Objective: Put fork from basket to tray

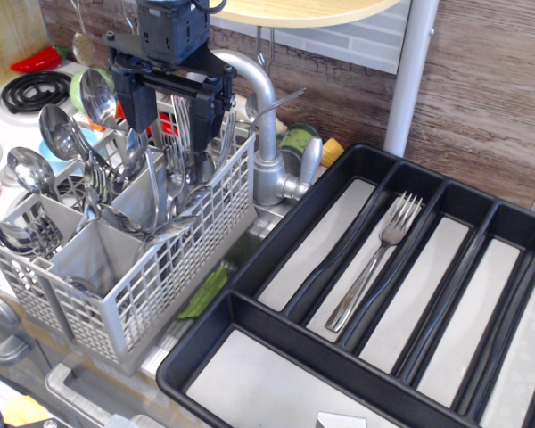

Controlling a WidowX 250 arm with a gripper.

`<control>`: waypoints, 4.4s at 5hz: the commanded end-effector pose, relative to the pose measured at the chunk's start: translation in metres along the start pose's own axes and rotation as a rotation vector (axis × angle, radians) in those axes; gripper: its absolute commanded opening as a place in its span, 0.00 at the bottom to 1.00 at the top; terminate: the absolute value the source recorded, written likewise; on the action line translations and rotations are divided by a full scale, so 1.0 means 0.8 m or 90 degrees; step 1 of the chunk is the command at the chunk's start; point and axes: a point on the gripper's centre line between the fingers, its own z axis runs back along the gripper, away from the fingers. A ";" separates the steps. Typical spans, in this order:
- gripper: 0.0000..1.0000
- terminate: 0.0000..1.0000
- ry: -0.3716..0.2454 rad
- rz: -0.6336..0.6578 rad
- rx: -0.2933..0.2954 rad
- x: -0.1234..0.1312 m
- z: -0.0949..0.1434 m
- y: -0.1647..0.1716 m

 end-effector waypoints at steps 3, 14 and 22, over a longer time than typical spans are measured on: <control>1.00 0.00 0.002 0.062 0.007 0.001 -0.014 0.017; 0.00 0.00 0.128 0.248 -0.104 0.062 0.167 -0.067; 0.00 0.00 0.026 0.159 -0.283 0.083 0.046 -0.152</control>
